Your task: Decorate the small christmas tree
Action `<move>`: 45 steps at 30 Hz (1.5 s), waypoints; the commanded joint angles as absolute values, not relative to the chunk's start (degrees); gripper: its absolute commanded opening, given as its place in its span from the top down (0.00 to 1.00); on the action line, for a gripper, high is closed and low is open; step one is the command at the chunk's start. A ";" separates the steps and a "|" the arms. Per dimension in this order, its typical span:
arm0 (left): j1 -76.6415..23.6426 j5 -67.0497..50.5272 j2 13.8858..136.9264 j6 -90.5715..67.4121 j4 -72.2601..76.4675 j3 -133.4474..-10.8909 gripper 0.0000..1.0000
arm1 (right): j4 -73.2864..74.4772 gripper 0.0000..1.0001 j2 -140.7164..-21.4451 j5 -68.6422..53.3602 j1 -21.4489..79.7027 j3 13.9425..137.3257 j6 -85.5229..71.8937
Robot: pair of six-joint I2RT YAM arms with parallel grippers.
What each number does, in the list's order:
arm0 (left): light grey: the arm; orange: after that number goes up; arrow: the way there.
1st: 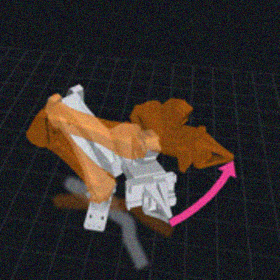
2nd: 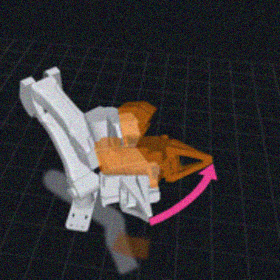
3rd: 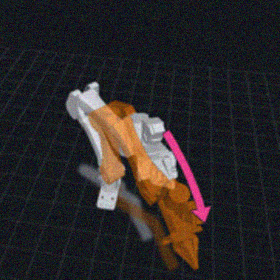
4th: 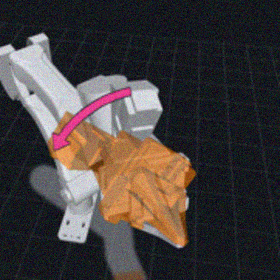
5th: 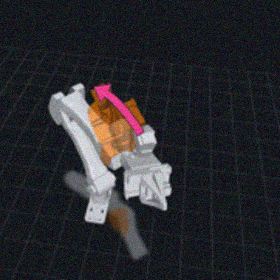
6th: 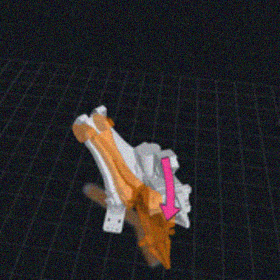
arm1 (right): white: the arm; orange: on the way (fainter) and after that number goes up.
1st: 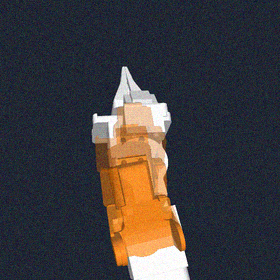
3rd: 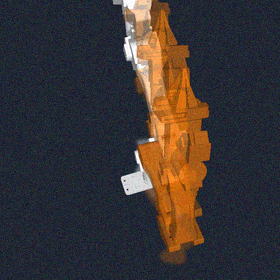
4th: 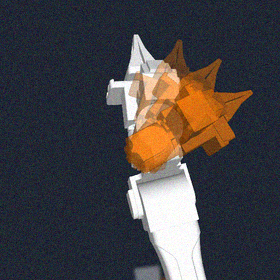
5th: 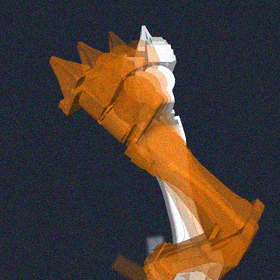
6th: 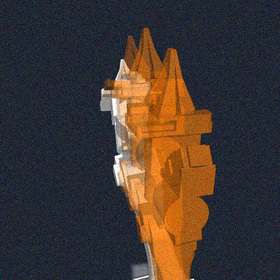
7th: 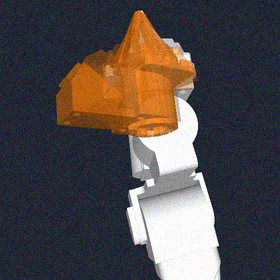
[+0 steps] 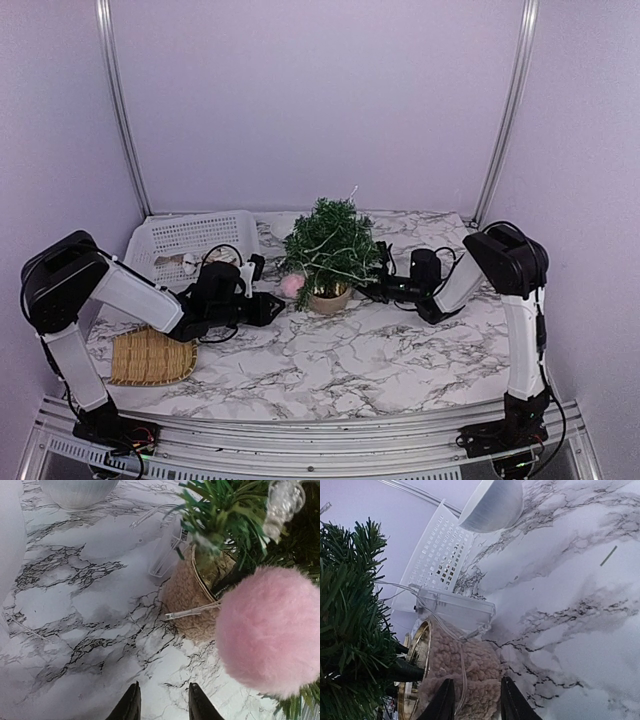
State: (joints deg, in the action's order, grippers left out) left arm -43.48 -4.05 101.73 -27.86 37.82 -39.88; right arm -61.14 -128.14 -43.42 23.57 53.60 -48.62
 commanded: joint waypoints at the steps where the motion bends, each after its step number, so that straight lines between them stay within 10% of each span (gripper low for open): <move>1: -42.92 -4.74 102.63 -27.03 39.29 -41.33 0.67 | -66.17 0.70 -125.34 -43.30 25.01 50.28 -50.63; 21: -30.40 -0.33 79.40 -25.67 19.31 -41.16 0.62 | -68.10 0.70 -114.84 -34.56 26.48 36.62 -48.69; 45: -10.04 -7.99 106.88 -15.99 -15.67 -79.60 0.51 | -30.84 0.67 -81.31 -22.40 18.59 34.10 -26.65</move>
State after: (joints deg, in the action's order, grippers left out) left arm -10.55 -4.25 104.95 -18.70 -11.14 -75.64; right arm -37.82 -84.99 -24.51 19.22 31.24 -31.79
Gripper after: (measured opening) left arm 0.486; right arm 0.328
